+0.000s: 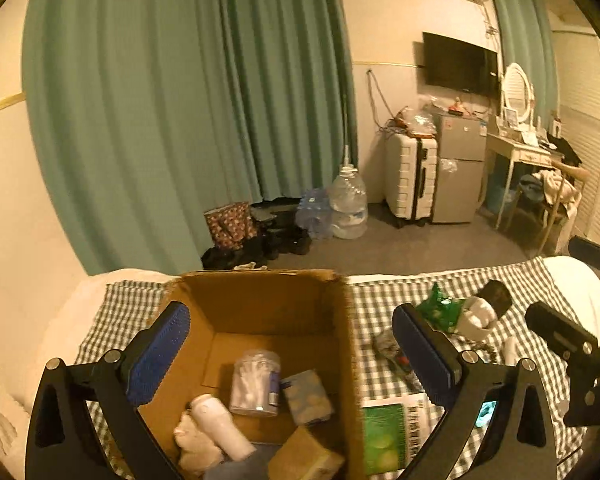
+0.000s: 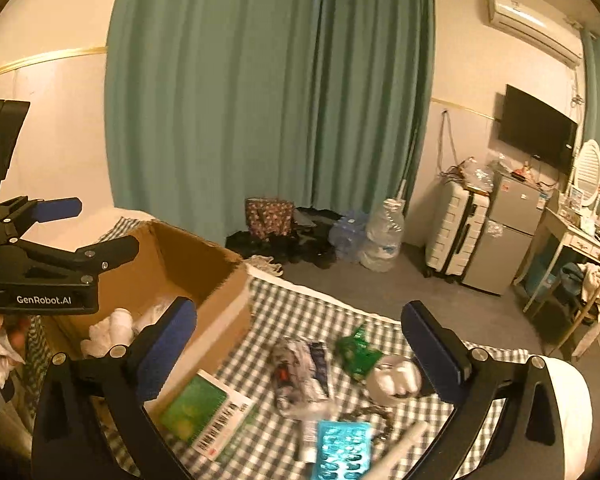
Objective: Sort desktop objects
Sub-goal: 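Move both grippers back over the items on the bedspread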
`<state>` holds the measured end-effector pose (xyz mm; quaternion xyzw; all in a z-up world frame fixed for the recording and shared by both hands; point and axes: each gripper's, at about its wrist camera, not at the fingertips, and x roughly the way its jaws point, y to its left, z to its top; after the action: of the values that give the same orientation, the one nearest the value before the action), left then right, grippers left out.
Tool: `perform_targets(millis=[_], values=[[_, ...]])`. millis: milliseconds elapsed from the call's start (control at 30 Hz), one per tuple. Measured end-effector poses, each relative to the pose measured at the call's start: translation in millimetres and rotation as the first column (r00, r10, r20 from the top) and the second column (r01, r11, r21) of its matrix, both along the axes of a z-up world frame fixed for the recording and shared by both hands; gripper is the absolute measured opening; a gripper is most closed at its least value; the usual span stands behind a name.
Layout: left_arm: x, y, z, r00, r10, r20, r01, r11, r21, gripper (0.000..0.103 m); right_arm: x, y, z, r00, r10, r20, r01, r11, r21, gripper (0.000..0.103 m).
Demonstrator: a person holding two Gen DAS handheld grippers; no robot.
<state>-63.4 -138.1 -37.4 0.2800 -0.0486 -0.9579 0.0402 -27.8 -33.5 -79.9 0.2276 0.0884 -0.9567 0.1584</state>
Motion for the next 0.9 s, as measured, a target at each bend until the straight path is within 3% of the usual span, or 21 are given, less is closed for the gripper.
perform_targets(millis=[333, 433, 667, 900], values=[[-10, 65, -17, 0.996, -0.089, 0.017, 0.088, 0.995, 0.049, 0.103, -4, 69, -15, 0.990, -0.141, 0.004, 0.141, 0.990, 0.019, 0.103], [-18, 81, -26, 0.993, -0.110, 0.044, 0.106, 0.991, 0.076, 0.103, -9, 90, -24, 0.984, -0.163, 0.065, 0.164, 0.986, -0.001, 0.103], [-41, 113, -51, 0.989, -0.106, 0.098, 0.102, 0.994, 0.046, 0.103, -11, 130, -49, 0.967, -0.211, 0.144, 0.221, 0.974, -0.057, 0.103], [-69, 136, -88, 0.983, -0.092, 0.156, 0.087, 0.995, 0.040, 0.103, -25, 155, -84, 0.949, -0.221, 0.226, 0.237, 0.971, -0.042, 0.103]])
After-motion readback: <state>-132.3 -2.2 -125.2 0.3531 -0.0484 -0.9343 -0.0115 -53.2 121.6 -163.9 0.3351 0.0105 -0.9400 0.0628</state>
